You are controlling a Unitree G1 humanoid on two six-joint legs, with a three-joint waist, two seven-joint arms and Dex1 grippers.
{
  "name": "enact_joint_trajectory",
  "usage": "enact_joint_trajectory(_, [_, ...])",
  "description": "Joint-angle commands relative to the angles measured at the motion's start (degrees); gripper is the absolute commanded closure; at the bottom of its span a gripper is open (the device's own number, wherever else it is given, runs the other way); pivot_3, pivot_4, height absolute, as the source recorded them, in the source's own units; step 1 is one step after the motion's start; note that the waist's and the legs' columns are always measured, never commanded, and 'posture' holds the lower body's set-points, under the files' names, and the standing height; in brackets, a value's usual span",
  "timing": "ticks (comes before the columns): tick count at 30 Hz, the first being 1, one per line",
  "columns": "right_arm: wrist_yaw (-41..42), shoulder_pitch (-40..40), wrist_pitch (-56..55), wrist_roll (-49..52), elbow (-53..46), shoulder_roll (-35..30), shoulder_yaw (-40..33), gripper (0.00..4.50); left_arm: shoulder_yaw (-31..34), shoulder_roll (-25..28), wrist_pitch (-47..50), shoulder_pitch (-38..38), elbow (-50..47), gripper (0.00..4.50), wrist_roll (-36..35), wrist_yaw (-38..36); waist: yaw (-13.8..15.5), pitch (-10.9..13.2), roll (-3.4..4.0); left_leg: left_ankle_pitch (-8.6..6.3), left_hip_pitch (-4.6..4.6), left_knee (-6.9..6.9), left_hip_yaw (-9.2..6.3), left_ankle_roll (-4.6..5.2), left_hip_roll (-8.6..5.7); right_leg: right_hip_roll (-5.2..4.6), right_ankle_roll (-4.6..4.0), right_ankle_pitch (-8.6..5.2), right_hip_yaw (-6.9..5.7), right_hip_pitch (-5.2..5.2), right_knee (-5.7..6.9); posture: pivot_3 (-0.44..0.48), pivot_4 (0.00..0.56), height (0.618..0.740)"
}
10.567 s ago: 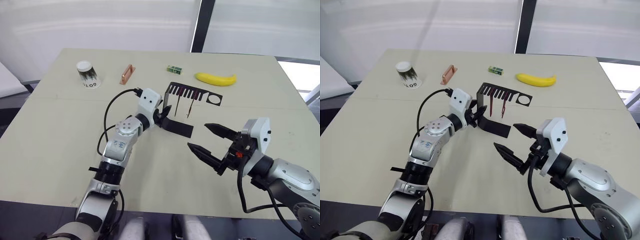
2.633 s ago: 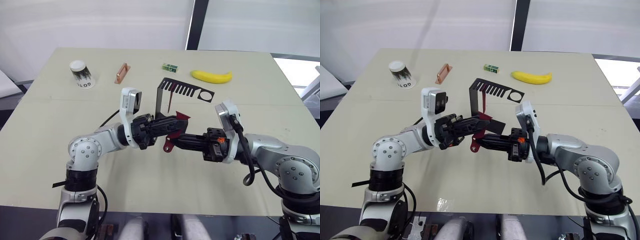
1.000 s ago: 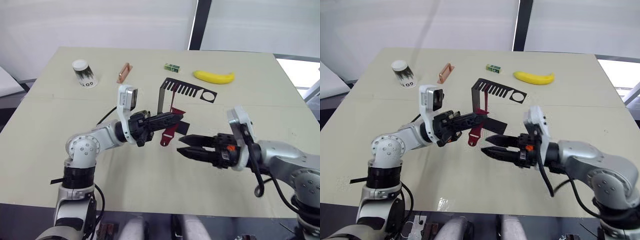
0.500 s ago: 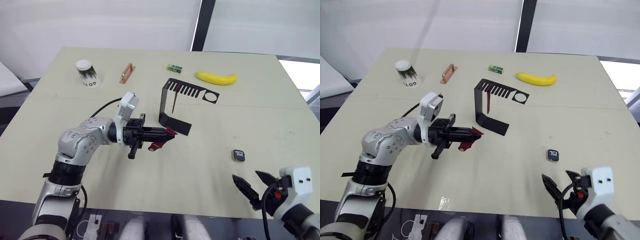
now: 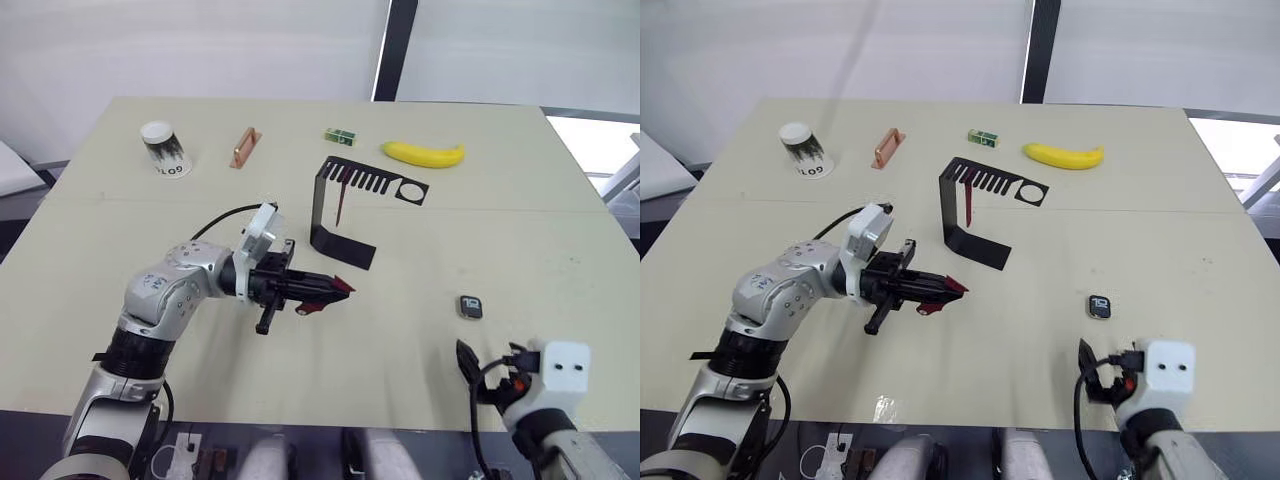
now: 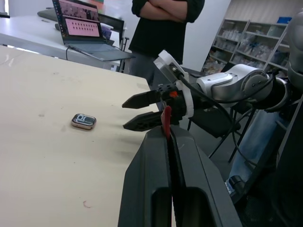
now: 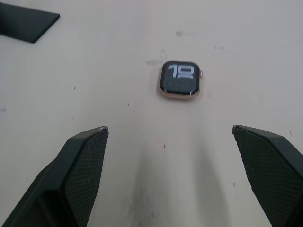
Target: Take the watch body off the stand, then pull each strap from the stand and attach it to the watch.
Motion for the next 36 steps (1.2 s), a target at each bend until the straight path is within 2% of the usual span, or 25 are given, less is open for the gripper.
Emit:
enact_joint_trajectory(1, [-1.34,-3.89,1.57,-3.34,2.8,1.28,0.89,0.05,0.14,0.99,-2.79,0.18,-1.82,4.5,2.45,0.01,0.0,0.0,0.0,0.0,0.0,0.0,0.0,0.0,0.0,0.0,0.0,0.0,0.0,0.0,0.0,0.0,0.15,0.74])
enact_joint_trajectory(5, [-1.63,-9.25,2.06,-7.85,7.56,3.32,4.21,0.05,0.02,1.09,-3.94,0.99,-2.34,4.5,4.0,0.48,-0.01,0.01,0.01,0.0,-0.03,-0.02,0.0,0.0,0.0,0.01,0.0,0.0,0.0,-0.04,0.02,0.0,0.15,0.74])
enact_joint_trajectory(11, [-3.38,-13.06,3.09,-13.03,10.9,7.59,6.01,0.05,0.6,1.21,-2.99,2.18,-4.48,4.5,3.59,1.42,-0.08,0.0,0.02,0.0,-0.04,0.01,0.01,0.02,0.0,0.01,0.0,0.0,0.0,-0.07,0.1,0.0,0.15,0.74])
enact_joint_trajectory(21, [-5.61,-17.1,5.17,-16.19,14.12,15.16,2.65,0.05,1.26,1.39,-3.19,3.42,-4.63,4.5,3.33,1.71,-0.19,-0.01,0.02,0.0,-0.02,0.03,0.02,0.01,-0.01,0.01,0.0,0.0,0.02,-0.11,0.37,0.0,0.15,0.74])
enact_joint_trajectory(23, [-5.25,-17.55,5.41,-16.98,14.29,15.49,2.65,0.57,1.3,1.39,-3.72,3.94,-4.45,4.5,3.48,1.49,-0.19,-0.01,0.02,0.0,-0.02,0.03,0.03,0.01,-0.01,0.01,0.0,0.0,0.02,-0.11,0.4,0.0,0.15,0.74])
enact_joint_trajectory(25, [-4.91,-17.94,5.51,-17.75,14.41,15.66,2.73,1.28,1.31,1.33,-4.01,4.36,-4.51,4.5,3.49,1.48,-0.13,-0.01,0.02,0.0,-0.02,0.03,0.02,0.01,-0.01,0.01,0.0,0.0,0.02,-0.11,0.43,0.0,0.15,0.74])
enact_joint_trajectory(36, [-4.87,-19.68,6.71,-19.42,15.7,17.39,1.65,1.28,1.15,0.4,-3.39,4.86,-5.91,4.5,2.76,2.95,-0.22,-0.03,0.0,0.0,-0.01,0.04,0.02,0.01,-0.02,0.01,0.0,0.0,0.02,-0.12,0.48,0.0,0.15,0.74])
